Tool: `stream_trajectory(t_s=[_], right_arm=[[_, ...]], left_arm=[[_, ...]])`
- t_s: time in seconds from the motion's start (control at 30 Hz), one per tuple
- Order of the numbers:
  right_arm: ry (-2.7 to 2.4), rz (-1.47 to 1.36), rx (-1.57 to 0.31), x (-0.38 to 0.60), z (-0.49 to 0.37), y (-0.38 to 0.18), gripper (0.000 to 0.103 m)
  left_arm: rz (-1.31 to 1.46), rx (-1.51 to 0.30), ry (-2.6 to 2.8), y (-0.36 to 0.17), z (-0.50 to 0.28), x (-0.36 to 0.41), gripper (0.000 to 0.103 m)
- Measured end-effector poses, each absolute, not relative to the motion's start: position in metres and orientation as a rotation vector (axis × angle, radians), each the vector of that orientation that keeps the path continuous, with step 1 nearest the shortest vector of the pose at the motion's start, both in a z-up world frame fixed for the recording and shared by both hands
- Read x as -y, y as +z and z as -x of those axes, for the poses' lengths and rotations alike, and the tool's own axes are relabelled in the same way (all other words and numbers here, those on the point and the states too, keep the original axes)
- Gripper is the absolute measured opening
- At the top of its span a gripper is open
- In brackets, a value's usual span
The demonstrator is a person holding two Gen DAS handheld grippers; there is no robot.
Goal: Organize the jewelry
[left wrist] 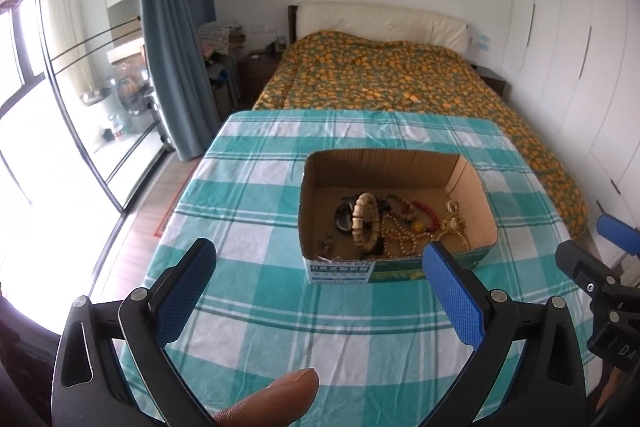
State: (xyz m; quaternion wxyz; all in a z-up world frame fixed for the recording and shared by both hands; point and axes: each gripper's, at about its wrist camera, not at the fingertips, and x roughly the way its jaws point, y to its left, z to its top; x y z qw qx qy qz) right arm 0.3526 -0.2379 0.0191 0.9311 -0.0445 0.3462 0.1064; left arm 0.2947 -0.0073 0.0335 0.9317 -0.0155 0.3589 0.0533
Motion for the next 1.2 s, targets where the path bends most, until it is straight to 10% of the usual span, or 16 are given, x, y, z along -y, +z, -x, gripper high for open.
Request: stream_trajectory(t_s=[1.2], right_arm=[[0.21,0.108,-0.69,0.2409,-0.3467,0.0258,0.083]], left_arm=[[0.028,-0.728,0.12,0.0375,-0.2911,0.0045,0.103]])
